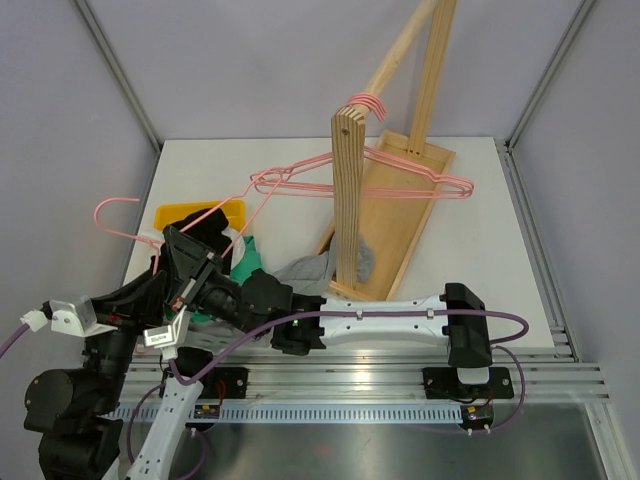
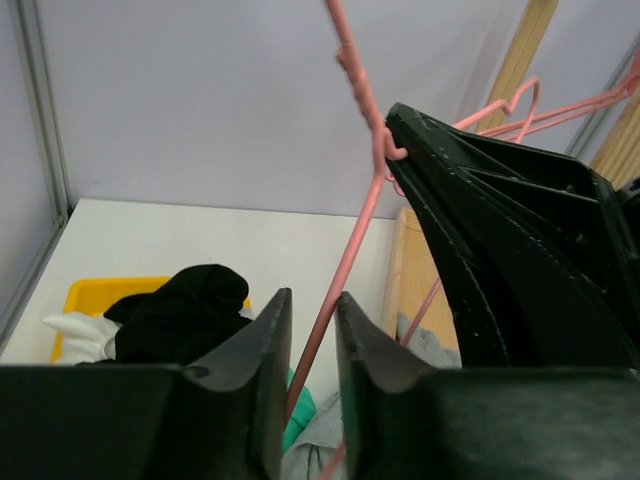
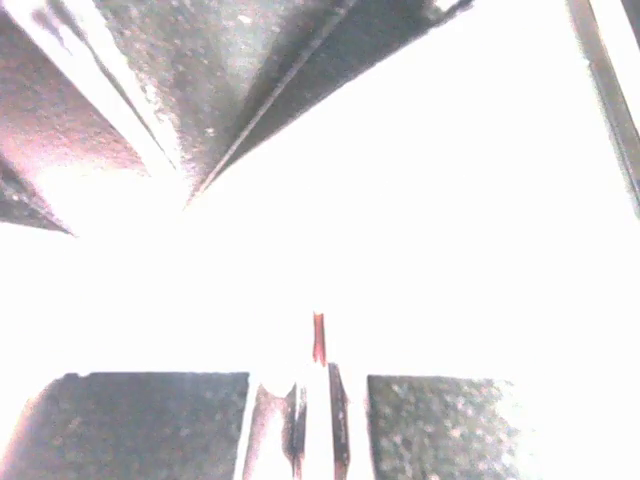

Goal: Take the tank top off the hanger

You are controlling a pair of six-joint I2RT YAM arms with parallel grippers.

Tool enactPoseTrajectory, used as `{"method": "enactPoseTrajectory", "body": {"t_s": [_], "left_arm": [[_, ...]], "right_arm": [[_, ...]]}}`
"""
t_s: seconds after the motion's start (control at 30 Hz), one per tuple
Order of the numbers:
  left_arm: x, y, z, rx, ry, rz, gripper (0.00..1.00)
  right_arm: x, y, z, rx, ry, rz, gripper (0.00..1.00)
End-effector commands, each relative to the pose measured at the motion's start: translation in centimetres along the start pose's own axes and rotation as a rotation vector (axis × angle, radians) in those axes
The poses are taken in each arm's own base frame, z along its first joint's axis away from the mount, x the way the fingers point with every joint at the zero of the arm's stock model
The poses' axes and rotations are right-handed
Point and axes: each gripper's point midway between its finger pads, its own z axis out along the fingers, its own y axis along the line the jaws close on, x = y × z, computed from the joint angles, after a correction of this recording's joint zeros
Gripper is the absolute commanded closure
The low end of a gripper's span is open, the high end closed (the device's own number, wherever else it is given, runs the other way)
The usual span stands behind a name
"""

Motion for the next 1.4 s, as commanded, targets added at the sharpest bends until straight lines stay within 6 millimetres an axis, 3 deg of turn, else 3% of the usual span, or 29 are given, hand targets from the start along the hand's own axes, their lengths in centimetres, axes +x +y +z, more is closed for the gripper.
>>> {"method": "enactPoseTrajectory", "body": {"t_s": [0.0,0.03,0.1,0.37,0.5,0.83,0.9,0.93,0.97,1.07,1.1,1.13,1.37], "left_arm": [[-3.0,-5.0,-0.5,0.264,-0.079,-0.025,0.86],[-2.9,-5.0,-0.4,0.265,-0.075,-0.027,0.93],[-2.6,-5.0,-0.4,0.264,-0.077,-0.031,0.97],[-2.2,-4.8,-0.1,0.262,-0.075,-0.035,1.0],[-2.9,-4.4,0.1,0.242,-0.131,-0.036,1.0],[-3.0,-1.8,4.2,0.093,-0.152,-0.053,1.0],[-2.9,-1.7,4.9,0.089,-0.152,-0.067,1.0],[-2.8,-1.7,5.0,0.085,-0.153,-0.074,1.0],[-2.7,-1.6,5.3,0.083,-0.149,-0.081,1.0],[-2.6,-1.2,5.5,0.062,-0.157,-0.085,1.0],[-2.6,-1.1,5.5,0.058,-0.161,-0.082,1.0],[-2.5,-1.0,5.6,0.054,-0.159,-0.081,1.0],[-2.1,-0.6,6.5,0.039,-0.152,-0.059,1.0]], "right_arm": [[4.6,3.8,0.4,-0.111,0.156,-0.183,1.0],[4.6,3.8,0.4,-0.109,0.157,-0.184,1.0],[4.5,3.9,0.4,-0.11,0.156,-0.183,1.0],[4.6,4.0,0.2,-0.112,0.155,-0.155,1.0],[4.7,3.8,0.3,-0.089,0.16,-0.146,1.0],[5.1,-0.4,-0.4,0.123,0.189,0.008,0.98],[5.2,-0.8,-0.6,0.153,0.192,0.023,0.76],[5.2,-1.0,-0.7,0.165,0.19,0.027,0.71],[5.2,-0.8,-0.8,0.167,0.192,0.029,0.57],[5.3,-1.0,-1.0,0.186,0.197,0.033,0.4],[5.3,-1.2,-1.1,0.201,0.198,0.044,0.2],[5.2,-1.1,-1.2,0.202,0.197,0.047,0.06],[4.2,-2.0,-2.5,0.236,0.159,0.119,0.02]]}}
